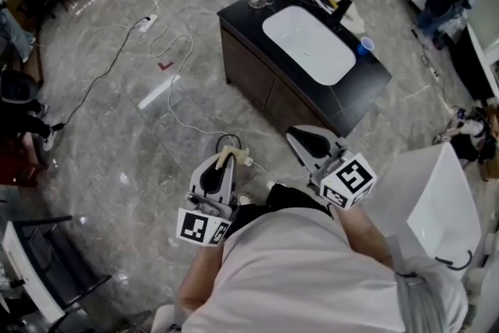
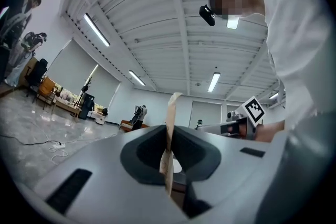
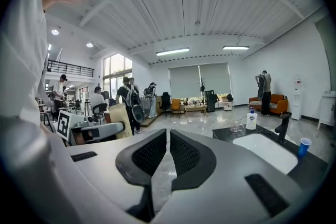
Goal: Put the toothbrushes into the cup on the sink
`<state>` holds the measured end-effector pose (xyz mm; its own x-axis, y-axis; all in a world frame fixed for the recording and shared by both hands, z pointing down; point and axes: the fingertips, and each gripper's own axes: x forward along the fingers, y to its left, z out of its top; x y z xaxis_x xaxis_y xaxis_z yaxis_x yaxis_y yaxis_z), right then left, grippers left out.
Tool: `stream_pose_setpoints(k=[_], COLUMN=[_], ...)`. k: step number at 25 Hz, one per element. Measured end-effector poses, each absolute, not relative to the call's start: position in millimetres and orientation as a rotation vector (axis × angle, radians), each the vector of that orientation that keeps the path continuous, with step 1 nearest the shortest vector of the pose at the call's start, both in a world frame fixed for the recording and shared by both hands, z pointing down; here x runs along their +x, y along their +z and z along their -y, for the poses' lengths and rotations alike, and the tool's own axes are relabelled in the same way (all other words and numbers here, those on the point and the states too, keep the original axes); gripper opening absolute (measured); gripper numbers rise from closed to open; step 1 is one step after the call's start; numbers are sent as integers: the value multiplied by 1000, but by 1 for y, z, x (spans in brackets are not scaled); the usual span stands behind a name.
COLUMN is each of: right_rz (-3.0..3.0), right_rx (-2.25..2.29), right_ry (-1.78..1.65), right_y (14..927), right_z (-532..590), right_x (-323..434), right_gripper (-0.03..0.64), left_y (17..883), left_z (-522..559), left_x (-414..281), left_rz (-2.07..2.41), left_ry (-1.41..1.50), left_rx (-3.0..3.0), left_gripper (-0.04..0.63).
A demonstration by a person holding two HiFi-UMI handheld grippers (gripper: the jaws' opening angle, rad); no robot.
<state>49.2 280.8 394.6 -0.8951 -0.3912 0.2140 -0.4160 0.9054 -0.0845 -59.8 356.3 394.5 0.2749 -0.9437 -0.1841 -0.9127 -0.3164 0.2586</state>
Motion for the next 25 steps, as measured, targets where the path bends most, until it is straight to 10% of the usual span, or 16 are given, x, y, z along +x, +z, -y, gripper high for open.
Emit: stream_pose_setpoints(k=[25], right_rz=[2981], right_rx=[589], right_ry=[324], right_y=[409], right_z=[-118], right_x=[24], right_gripper=[49], left_y=[402], left_z=[-241], left_x=[-88], left_rz=[1866], left_ry=[-358], left_rx=[2341], left_gripper=[28])
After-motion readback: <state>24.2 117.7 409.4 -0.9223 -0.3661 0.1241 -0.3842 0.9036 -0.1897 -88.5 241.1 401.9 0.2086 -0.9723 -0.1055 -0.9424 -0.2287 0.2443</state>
